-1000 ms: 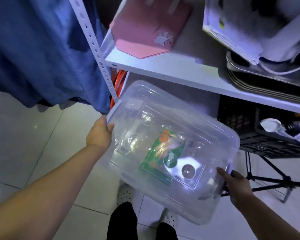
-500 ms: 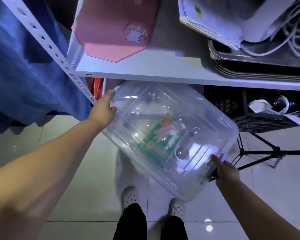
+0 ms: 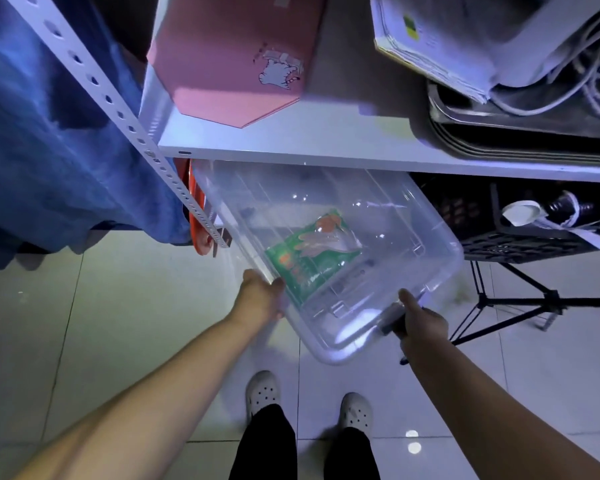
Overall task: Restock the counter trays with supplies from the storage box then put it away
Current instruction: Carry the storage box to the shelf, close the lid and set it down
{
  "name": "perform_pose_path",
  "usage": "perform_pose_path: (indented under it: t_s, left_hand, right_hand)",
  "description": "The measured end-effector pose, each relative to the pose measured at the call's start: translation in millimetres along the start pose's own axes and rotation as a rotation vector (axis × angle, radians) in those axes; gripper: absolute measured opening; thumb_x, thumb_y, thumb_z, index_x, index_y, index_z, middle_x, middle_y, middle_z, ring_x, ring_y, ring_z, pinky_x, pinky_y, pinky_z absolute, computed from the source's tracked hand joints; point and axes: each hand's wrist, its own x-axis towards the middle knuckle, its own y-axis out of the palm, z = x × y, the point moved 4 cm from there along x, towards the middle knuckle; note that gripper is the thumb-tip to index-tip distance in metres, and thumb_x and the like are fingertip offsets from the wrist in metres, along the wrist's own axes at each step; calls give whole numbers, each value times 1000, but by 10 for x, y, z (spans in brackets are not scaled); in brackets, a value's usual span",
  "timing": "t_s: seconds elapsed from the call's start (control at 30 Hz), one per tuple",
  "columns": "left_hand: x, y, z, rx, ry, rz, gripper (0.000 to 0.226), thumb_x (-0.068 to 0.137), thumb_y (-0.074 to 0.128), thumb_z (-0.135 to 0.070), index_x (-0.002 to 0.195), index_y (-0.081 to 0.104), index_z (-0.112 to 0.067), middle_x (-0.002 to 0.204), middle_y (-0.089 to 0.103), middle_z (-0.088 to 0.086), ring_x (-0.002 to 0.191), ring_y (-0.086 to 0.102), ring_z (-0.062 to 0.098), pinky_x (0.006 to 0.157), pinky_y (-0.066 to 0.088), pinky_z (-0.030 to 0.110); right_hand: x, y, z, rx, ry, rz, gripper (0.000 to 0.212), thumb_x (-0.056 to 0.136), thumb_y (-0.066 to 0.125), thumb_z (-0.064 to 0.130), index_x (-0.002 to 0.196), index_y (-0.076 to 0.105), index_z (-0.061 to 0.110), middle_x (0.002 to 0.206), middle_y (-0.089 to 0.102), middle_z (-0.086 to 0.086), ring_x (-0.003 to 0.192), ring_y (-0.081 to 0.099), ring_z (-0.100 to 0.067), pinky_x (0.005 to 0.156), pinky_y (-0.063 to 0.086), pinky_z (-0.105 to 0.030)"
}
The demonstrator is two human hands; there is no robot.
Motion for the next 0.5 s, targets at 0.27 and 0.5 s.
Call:
perform_pose_path:
  t_s: [0.27,0.5]
  left_hand:
    - [200,-473,-338,-95,190,-50,36,88,58,-7,122,46,-4,80,57,7,70,62,15,63,56,31]
    - [156,-575,-45,-245,26,-76,23,87,60,-10,108,52,-6,94,59,10,76,60,20,76,58,39]
  right_hand:
    - [-399,755,157,323,98,169,31,82,71,18,87,51,-4,90,62,-20,86,62,-37,85,53,-53]
    - [-768,1593,315,553,263,435,35,93,54,13,123,45,-2,114,63,-24,104,60,-39,91,49,-52]
